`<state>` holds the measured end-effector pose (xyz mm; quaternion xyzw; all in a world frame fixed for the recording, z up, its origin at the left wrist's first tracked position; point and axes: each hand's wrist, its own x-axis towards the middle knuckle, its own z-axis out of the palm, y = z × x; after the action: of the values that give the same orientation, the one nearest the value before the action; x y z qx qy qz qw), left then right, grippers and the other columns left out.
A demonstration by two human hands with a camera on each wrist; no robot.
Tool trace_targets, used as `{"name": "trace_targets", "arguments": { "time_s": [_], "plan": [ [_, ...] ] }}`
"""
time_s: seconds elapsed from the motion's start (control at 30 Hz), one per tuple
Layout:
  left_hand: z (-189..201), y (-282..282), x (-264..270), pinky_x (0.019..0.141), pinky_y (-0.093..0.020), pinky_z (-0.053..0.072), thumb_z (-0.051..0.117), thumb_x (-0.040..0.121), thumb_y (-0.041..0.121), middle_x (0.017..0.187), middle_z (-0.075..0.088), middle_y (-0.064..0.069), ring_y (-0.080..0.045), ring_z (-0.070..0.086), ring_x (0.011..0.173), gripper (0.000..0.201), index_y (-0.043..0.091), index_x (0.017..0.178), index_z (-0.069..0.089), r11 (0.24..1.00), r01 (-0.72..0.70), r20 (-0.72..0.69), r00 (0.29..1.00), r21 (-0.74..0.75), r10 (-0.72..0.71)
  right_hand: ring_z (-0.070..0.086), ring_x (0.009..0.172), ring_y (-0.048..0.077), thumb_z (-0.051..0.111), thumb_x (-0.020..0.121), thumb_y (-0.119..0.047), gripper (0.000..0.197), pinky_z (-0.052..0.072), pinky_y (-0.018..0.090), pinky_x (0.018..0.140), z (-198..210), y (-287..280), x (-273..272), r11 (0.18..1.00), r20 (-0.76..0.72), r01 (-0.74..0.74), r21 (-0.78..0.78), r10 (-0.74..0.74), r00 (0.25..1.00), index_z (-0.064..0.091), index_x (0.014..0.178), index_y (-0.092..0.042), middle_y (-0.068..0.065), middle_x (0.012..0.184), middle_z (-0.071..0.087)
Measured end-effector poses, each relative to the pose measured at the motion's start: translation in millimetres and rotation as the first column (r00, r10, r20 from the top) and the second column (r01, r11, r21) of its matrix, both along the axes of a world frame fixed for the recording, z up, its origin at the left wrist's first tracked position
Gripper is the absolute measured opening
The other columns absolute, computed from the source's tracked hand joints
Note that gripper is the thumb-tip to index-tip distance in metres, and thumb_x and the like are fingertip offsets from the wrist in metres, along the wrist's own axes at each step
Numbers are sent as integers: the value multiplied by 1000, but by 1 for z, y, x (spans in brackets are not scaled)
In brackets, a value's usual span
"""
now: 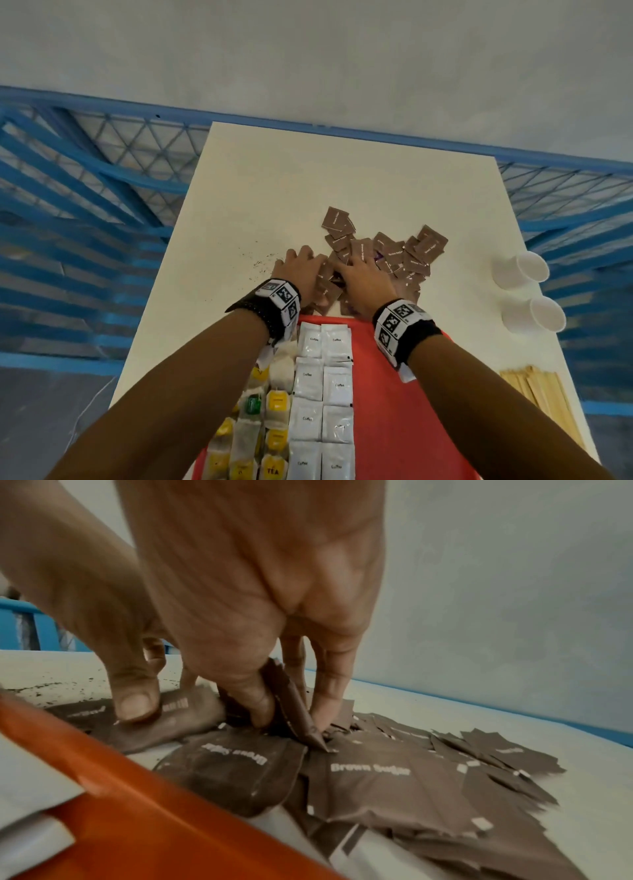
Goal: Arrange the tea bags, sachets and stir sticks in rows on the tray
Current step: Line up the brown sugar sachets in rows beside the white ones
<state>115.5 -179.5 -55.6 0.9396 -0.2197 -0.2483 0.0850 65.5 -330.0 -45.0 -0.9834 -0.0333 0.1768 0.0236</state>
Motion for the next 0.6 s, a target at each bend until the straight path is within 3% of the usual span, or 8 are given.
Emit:
{"name": "trace_targets", "arguments": {
  "time_s": [0.1, 0.2, 0.3, 0.4, 0.47, 0.5, 0.53, 0.6],
  "plan": [
    [-5, -4, 5, 91, -45, 43, 70, 84, 35, 132, 42, -7, -33, 41, 121, 50, 20, 127, 50, 1000, 25, 54, 998, -12, -24, 52, 119, 34, 56, 95, -17, 42, 53, 46, 85, 3, -10, 0, 993, 41, 30, 118, -35, 999, 52, 135, -27, 8, 126, 56],
    [-7, -4, 10, 86, -42, 42, 68, 86, 25, 121, 48, -8, -31, 45, 115, 34, 16, 115, 53, 998, -30, 57, 998, -57, 33, 63, 100, 28, 57, 92, -10, 33, 53, 37, 78, 10, -27, -2, 958, 134, 120, 259, -159, 978, 62, 123, -22, 5, 110, 67],
    [-7, -5, 11, 84, -39, 48, 73, 83, 18, 112, 62, -9, -29, 57, 103, 29, 14, 106, 55, 990, -64, -33, 998, -125, 60, 66, 84, 17, 58, 90, -2, 30, 51, 27, 77, 20, -48, -7, 821, 210, 240, 518, -394, 895, 69, 112, -17, 1, 99, 73],
    [0, -4, 10, 73, -31, 49, 80, 80, 18, 99, 66, -3, -21, 61, 88, 29, 13, 98, 59, 942, -202, -173, 972, -267, 160, 58, 75, 10, 66, 88, -6, 12, 40, 9, 67, 31, -64, -13, 662, 160, 373, 650, -599, 785, 69, 97, -13, -8, 82, 66],
    [11, 2, 12, 65, -25, 43, 82, 80, 23, 88, 61, 3, -15, 57, 81, 30, 8, 99, 65, 871, -323, -254, 937, -371, 239, 62, 80, 15, 71, 86, -11, 8, 48, 15, 73, 33, -73, -15, 534, 77, 435, 725, -690, 719, 66, 90, -15, -8, 81, 66],
    [18, 5, 13, 64, -24, 42, 81, 81, 25, 87, 62, 4, -14, 57, 80, 29, 9, 99, 67, 821, -381, -296, 916, -425, 272, 66, 85, 19, 72, 85, -12, 10, 54, 27, 80, 34, -76, -17, 452, 18, 453, 768, -723, 691, 66, 92, -15, -5, 86, 70],
    [26, 8, 14, 67, -25, 46, 81, 81, 26, 88, 65, 1, -15, 60, 81, 25, 11, 97, 68, 753, -450, -355, 885, -480, 302, 69, 90, 22, 72, 85, -11, 13, 57, 39, 85, 38, -76, -19, 355, -56, 468, 809, -746, 664, 68, 96, -15, 0, 91, 72],
    [43, 15, 13, 74, -31, 55, 79, 84, 20, 88, 69, -7, -18, 66, 81, 15, 13, 84, 66, 547, -606, -533, 788, -578, 309, 71, 94, 26, 72, 86, -7, 19, 58, 46, 87, 51, -72, -26, 180, -176, 447, 876, -745, 644, 68, 104, -12, 6, 98, 75]
  ]
}}
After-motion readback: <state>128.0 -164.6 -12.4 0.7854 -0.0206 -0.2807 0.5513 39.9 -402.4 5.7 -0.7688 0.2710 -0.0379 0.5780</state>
